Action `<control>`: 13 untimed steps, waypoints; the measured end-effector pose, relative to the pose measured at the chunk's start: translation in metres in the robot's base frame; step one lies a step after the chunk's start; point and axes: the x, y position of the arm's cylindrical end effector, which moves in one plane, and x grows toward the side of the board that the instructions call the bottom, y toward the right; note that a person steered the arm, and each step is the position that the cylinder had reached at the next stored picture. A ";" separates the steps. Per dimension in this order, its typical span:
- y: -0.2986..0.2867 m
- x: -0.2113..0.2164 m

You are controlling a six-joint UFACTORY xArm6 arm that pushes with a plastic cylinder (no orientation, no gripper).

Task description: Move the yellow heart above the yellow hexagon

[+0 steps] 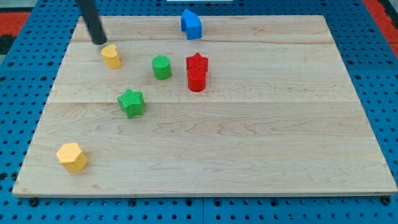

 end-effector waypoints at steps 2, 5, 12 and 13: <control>-0.041 0.126; 0.009 0.008; -0.056 0.152; -0.094 0.132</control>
